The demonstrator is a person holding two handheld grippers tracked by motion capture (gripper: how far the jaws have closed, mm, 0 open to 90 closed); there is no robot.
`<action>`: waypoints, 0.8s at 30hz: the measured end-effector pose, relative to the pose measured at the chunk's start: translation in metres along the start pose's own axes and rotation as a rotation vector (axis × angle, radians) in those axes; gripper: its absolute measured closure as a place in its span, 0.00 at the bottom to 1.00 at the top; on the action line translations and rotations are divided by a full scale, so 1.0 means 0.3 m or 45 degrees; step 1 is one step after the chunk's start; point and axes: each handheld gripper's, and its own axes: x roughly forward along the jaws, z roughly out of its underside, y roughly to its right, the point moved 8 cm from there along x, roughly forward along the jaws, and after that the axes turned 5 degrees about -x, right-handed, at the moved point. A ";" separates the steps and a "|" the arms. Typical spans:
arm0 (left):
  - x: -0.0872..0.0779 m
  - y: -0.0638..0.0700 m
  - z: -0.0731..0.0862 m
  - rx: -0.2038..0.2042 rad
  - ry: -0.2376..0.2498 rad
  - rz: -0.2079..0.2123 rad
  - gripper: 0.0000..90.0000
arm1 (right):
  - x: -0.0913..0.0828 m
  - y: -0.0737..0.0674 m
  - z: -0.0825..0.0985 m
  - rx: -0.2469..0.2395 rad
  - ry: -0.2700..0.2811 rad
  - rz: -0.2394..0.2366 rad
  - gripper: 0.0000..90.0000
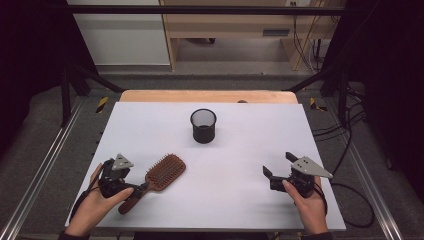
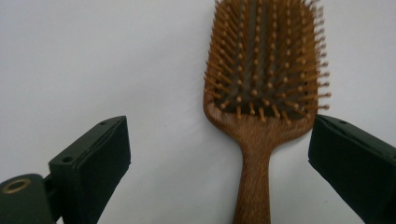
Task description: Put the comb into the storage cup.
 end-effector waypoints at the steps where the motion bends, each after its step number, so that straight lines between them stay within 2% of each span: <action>1: 0.012 0.003 0.005 0.035 -0.040 -0.019 0.07 | 0.000 0.000 0.001 0.002 -0.001 -0.001 0.06; 6: 0.044 0.025 0.006 0.078 -0.099 0.002 0.06 | 0.000 0.003 0.002 0.007 -0.003 -0.001 0.06; 10: 0.053 0.039 0.009 0.102 -0.120 0.032 0.06 | 0.001 0.003 0.002 -0.001 -0.004 0.002 0.06; 16: 0.058 0.034 0.013 0.081 -0.120 0.041 0.06 | 0.001 0.003 0.004 -0.002 -0.009 0.001 0.06; 24: 0.067 0.034 0.035 0.089 -0.141 0.053 0.06 | 0.001 0.005 0.004 0.003 -0.009 0.004 0.06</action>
